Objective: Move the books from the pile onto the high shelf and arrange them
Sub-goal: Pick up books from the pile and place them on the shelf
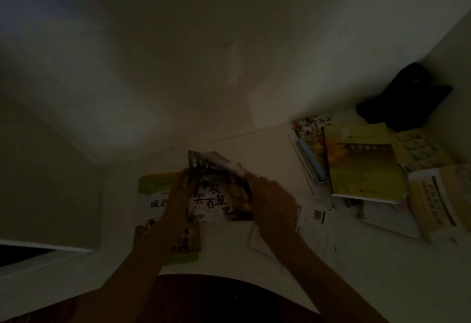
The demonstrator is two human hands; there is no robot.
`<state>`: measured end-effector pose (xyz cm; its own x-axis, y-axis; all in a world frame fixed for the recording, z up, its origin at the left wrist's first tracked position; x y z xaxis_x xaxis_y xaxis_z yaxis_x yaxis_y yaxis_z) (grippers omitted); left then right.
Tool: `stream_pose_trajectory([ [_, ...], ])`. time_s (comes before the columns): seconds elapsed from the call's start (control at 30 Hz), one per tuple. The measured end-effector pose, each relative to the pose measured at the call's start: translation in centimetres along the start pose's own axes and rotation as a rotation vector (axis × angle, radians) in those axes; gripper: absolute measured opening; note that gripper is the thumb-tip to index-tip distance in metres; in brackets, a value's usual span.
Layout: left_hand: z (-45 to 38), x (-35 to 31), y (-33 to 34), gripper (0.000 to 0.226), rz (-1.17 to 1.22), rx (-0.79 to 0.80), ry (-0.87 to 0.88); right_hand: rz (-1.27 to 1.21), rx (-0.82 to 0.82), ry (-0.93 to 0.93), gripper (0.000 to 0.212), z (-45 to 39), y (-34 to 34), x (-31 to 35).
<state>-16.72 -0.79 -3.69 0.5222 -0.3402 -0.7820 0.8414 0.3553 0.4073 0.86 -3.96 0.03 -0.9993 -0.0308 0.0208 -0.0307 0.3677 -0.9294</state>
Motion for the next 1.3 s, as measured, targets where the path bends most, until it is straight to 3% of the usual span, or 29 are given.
stream_pose_trajectory([
  [0.13,0.8,0.8,1.0,0.038,0.015,0.02,-0.106,-0.105,0.305,-0.064,0.044,3.1,3.7,3.5],
  [0.27,1.4,1.6,-0.3,0.028,-0.026,0.051,-0.089,-0.197,0.294,-0.153,0.033,4.7,4.1,4.3],
  [0.37,1.1,1.7,-1.2,0.029,-0.062,0.037,-0.092,-0.407,0.406,-0.254,0.058,5.2,3.8,3.9],
  [0.43,0.4,1.6,-1.9,0.041,-0.114,0.022,-0.136,-0.592,0.522,-0.051,0.064,4.0,3.9,2.4],
  [0.53,-0.1,1.5,-3.3,0.051,-0.125,0.039,-0.199,-0.534,0.633,0.421,0.067,2.2,5.3,-1.4],
  [0.6,-0.2,1.6,-4.1,0.052,-0.113,0.053,-0.23,-0.776,0.791,0.664,0.071,1.9,5.8,-3.0],
  [0.67,0.3,1.8,-3.9,0.045,-0.129,0.04,-0.238,-1.06,0.893,0.745,0.043,2.0,5.6,-2.9],
  [0.73,0.4,2.3,-3.2,0.039,-0.194,0.085,-0.206,-1.058,0.855,0.711,0.02,2.3,5.2,-2.0],
  [0.8,0.6,2.4,-2.6,0.043,-0.301,0.097,-0.067,-1.032,0.771,0.765,0.015,2.7,5.5,-0.6],
  [0.93,1.0,1.2,-5.2,0.064,-0.337,-0.111,0.153,-0.919,0.738,0.759,0.016,3.4,6.5,3.3],
  [1.03,1.3,-0.4,-8.5,0.062,-0.6,-0.208,0.298,-0.935,0.691,0.687,0.015,3.2,6.5,6.9],
  [1.17,-0.2,-1.9,-11.9,0.067,-0.922,-0.215,0.275,-0.848,0.698,0.499,0.009,3.8,7.7,10.8],
  [1.23,-1.3,-1.4,-13.1,0.077,-1.161,-0.224,0.178,-0.696,0.74,0.41,0.026,4.0,8.0,10.3],
  [1.3,-1.0,-1.0,-12.5,0.072,-1.258,-0.323,0.166,-0.604,0.727,0.405,0.042,3.9,7.4,7.9],
])
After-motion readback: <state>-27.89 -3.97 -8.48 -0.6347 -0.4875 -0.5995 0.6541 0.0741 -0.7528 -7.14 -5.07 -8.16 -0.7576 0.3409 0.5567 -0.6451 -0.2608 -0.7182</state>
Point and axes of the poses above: each hand's wrist, its own z-axis away from the middle knuckle, its own y-axis out of the palm, x = y × z, the point moved 2 cm from there along -z, towards the middle knuckle, and after that the axes turned 14 degrees about z, right-handed, at the moved point
